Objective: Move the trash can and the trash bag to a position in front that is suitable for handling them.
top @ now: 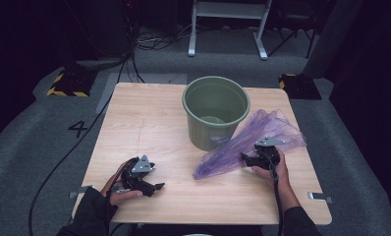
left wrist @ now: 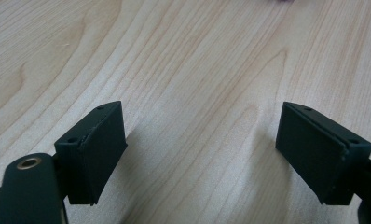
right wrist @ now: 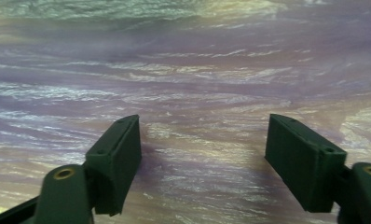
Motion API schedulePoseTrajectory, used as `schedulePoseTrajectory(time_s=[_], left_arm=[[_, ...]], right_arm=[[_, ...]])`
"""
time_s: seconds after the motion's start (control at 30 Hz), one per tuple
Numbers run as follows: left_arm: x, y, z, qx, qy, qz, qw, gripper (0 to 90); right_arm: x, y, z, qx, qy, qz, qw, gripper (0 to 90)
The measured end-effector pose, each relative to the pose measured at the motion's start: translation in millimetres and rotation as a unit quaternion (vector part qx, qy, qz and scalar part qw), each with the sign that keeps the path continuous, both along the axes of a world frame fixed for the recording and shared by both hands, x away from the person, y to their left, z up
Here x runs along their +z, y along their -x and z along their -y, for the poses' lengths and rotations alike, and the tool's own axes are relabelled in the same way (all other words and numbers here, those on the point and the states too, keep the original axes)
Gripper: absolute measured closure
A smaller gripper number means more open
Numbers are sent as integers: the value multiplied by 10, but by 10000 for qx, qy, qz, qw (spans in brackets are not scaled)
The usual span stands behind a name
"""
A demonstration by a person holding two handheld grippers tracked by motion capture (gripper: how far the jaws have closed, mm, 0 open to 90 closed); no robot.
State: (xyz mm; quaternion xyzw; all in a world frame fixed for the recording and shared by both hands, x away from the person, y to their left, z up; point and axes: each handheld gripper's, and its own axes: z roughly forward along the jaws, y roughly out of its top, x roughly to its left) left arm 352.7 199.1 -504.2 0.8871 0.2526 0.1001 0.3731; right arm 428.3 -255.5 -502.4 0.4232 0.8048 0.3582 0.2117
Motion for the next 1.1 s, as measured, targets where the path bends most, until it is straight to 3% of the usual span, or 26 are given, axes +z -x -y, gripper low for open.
schedulePoseTrajectory(time_s=[0.23, 0.37, 0.6, 0.93, 1.1], left_arm=[[0, 1, 1, 3, 2, -1, 10000, 155], [0, 0, 1, -2, -4, 3, 10000, 155], [-1, -1, 2, -3, -2, 4, 10000, 155], [-3, -32, 9, -83, 5, 1, 10000, 150], [-2, -39, 11, -92, 3, 5, 10000, 150]], right_arm=[[3, -8, 16, 389, -191, -68, 9990, 526], [5, -4, 9, 436, -223, -35, 9988, 690], [4, 2, -35, 472, -154, 71, 9987, 865], [162, 95, 28, 608, -441, 481, 9960, 900], [244, 158, 69, 652, -463, 685, 9944, 900]])
